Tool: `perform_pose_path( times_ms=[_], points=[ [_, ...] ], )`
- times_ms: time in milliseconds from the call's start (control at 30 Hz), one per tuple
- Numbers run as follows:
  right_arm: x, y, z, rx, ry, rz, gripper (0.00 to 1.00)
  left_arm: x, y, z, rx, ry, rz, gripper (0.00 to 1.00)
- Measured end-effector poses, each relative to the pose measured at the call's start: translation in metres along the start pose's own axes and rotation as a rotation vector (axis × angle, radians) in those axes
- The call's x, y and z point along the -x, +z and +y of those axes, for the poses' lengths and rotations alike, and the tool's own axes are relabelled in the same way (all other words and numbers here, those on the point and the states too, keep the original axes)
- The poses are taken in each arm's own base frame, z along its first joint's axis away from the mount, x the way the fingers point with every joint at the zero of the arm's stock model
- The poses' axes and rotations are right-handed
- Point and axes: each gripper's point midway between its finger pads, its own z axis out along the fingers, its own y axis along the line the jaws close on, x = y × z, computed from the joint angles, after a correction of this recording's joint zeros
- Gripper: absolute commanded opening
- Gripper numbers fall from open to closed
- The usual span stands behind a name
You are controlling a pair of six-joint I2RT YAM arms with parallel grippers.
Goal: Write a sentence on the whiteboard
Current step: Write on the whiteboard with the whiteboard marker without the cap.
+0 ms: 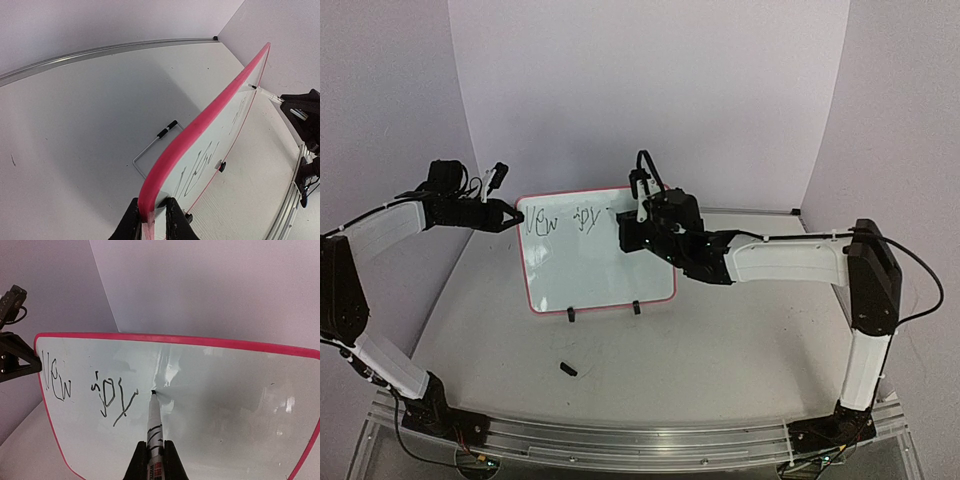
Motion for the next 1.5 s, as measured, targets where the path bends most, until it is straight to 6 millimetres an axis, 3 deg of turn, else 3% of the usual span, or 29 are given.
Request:
perform_pose_path(
  times_ms=[733,1500],
  points=[
    [-0.008,0.006,0.008,0.040,0.015,0.033,0.00,0.000,0.001,0.001,0.000,0.000,0.000,0.15],
    [-0.027,0.005,-0.005,-0.010,0.022,0.061,0.00,-0.001,0.003,0.003,0.003,-0.002,0.002,0.15]
  ],
)
